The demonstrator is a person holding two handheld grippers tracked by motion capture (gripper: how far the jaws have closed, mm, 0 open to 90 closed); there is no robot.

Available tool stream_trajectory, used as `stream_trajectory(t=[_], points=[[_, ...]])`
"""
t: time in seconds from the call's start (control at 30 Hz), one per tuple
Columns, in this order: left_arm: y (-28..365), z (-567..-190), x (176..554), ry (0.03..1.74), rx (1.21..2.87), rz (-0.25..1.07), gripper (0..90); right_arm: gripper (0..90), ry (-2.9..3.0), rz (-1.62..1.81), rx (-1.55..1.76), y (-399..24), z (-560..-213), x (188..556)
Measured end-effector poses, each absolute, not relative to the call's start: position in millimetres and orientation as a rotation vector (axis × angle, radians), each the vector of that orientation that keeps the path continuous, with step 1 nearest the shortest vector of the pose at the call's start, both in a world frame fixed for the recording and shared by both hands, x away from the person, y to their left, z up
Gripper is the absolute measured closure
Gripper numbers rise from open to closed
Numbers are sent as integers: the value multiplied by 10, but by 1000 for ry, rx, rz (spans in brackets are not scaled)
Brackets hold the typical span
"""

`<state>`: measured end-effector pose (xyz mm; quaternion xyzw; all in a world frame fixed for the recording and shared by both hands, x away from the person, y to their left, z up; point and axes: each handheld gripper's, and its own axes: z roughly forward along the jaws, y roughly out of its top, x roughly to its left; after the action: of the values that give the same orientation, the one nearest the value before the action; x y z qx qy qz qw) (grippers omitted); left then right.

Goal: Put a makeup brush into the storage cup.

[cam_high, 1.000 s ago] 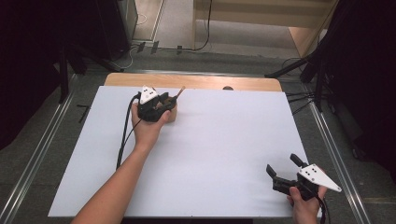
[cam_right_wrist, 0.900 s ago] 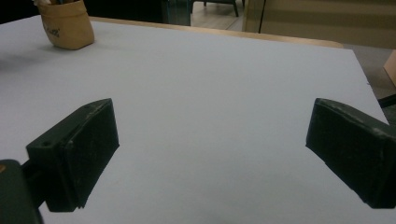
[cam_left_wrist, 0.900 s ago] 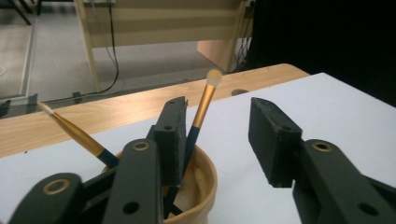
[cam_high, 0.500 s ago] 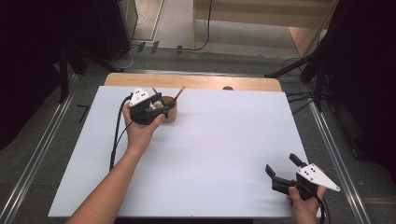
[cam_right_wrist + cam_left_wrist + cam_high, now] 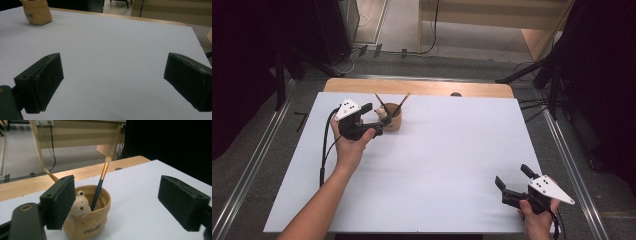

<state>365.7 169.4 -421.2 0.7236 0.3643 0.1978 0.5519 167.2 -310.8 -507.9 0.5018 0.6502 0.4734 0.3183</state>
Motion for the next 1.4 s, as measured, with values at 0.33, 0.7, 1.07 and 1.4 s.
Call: stream_trajectory(t=[0.33,0.7,1.07,1.4], points=[[1864,-4263,3479,843,1719,463,0,29,1713,1242,1322,-3091,-5078,1674],[1998,-4343,3235,824,1734,464,0,29,1719,1242,1321,-3071,-5075,1676],[2126,-4465,3046,840,1731,449,0,29,1719,1240,1318,-3066,-5072,1676],[2232,-4544,2856,835,1753,461,0,29,1721,1239,1316,-3055,-5073,1680]])
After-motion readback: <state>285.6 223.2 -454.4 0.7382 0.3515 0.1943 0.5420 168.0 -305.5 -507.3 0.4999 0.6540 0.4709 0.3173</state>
